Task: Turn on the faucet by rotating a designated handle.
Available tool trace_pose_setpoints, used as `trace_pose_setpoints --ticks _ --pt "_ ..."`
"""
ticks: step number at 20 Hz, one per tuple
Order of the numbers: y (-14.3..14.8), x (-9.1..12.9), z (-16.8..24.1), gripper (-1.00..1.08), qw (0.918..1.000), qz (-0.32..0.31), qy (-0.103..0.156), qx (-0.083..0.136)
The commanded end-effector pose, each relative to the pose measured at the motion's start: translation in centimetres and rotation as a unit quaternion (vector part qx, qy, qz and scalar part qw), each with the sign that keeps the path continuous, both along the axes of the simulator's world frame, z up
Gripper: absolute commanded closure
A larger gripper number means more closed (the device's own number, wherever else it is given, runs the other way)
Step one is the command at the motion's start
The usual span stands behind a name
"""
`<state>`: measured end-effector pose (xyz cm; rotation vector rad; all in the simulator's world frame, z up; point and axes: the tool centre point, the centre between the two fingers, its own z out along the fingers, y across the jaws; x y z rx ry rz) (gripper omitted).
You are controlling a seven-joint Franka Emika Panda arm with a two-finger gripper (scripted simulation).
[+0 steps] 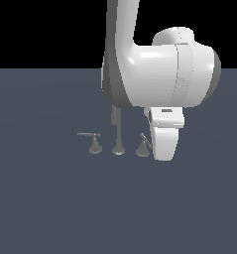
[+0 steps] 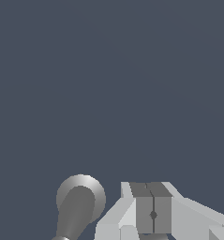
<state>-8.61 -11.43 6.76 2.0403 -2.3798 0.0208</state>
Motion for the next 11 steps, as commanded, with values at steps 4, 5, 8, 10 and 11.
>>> trace_pose_setpoints --ticks 4,5,8,10,11 --pt "3.1 1.0 -0.1 1.08 0.9999 0.012 0.0 0.003" --pt "3.7 1.2 -0.1 1.08 0.9999 0.014 0.001 0.003" --pt "5.6 1.7 -0.2 1.08 0.9998 0.02 0.001 0.006" --pt "6.9 2.0 -0.2 1.08 0.9997 0.024 0.002 0.007" --pt "6.9 2.0 -0.2 1.08 0.9997 0.024 0.002 0.007"
